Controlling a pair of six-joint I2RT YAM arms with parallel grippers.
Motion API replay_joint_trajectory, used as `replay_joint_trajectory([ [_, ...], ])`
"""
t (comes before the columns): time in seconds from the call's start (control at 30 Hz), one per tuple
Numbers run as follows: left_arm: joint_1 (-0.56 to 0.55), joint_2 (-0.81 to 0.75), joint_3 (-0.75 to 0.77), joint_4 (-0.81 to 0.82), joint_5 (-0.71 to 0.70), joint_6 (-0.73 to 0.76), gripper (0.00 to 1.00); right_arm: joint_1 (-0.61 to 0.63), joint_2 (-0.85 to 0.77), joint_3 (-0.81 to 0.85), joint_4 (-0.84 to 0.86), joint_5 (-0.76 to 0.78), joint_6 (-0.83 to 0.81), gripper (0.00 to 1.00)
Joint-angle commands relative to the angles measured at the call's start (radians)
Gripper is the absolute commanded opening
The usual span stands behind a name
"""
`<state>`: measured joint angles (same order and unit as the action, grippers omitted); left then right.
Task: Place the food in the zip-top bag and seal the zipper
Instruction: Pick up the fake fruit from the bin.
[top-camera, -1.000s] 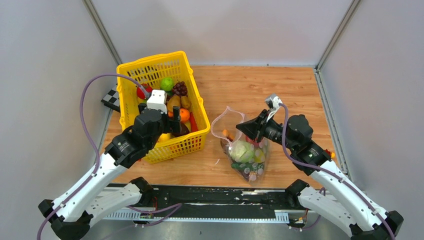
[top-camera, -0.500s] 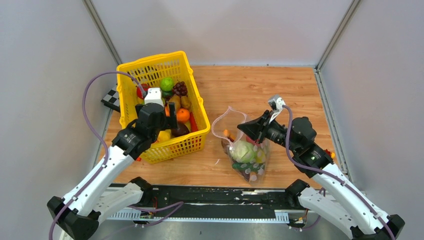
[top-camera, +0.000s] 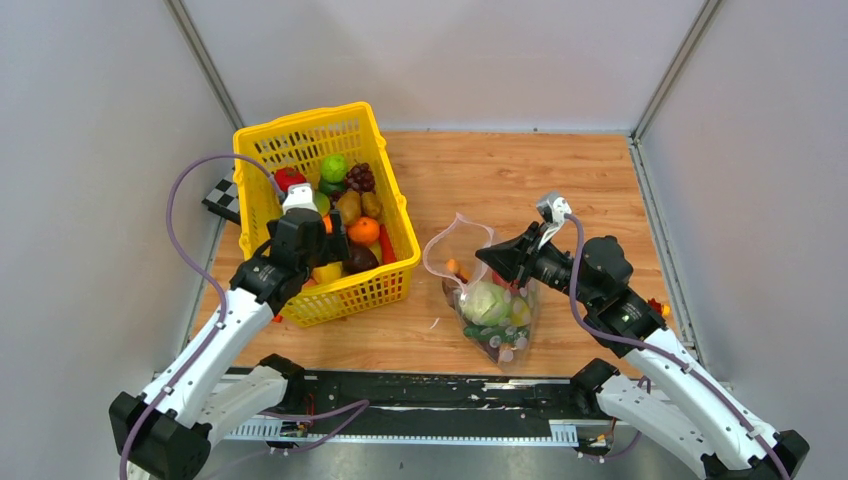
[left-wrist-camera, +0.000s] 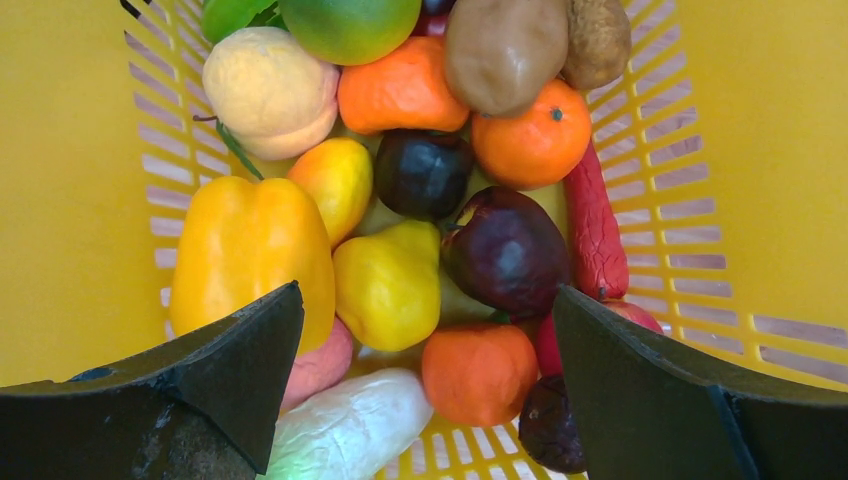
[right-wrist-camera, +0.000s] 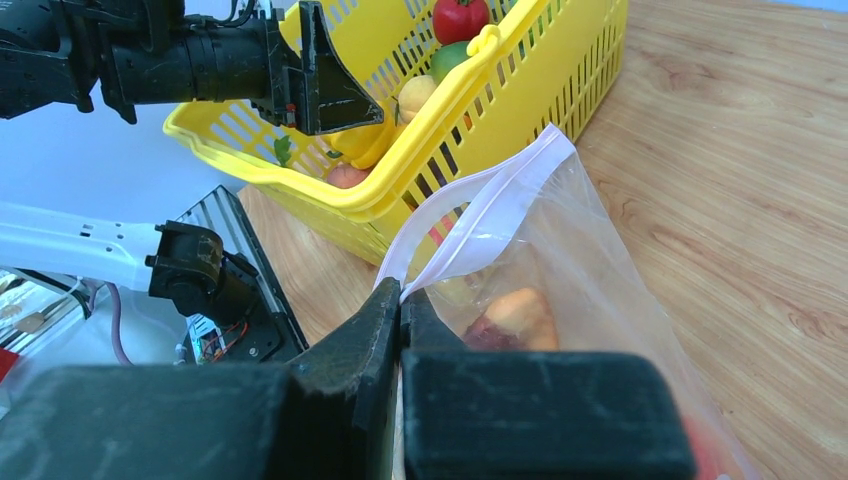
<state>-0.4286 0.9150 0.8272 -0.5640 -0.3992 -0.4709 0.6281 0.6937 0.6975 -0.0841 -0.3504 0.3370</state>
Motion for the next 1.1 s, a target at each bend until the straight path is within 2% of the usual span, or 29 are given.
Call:
replay_joint_trajectory([
  [0.0,0.015,-0.006,0.008,0.073,0.027,-0.033,1.00,0.002,-0.019,0.014,0.049,0.017,-0.037,0.01],
  [0.3,0.017,0.002,-0.015,0.100,0.041,-0.035,1.00,0.002,-0.021,0.015,0.044,0.021,-0.041,0.01],
  [0.7,0.046,0.137,0.030,0.128,0.048,-0.070,1.00,0.003,-0.029,0.015,0.033,0.041,-0.028,0.01],
  [1.07,0.074,0.115,-0.039,0.210,0.084,-0.065,1.00,0.002,-0.029,0.013,0.043,0.035,-0.014,0.01],
])
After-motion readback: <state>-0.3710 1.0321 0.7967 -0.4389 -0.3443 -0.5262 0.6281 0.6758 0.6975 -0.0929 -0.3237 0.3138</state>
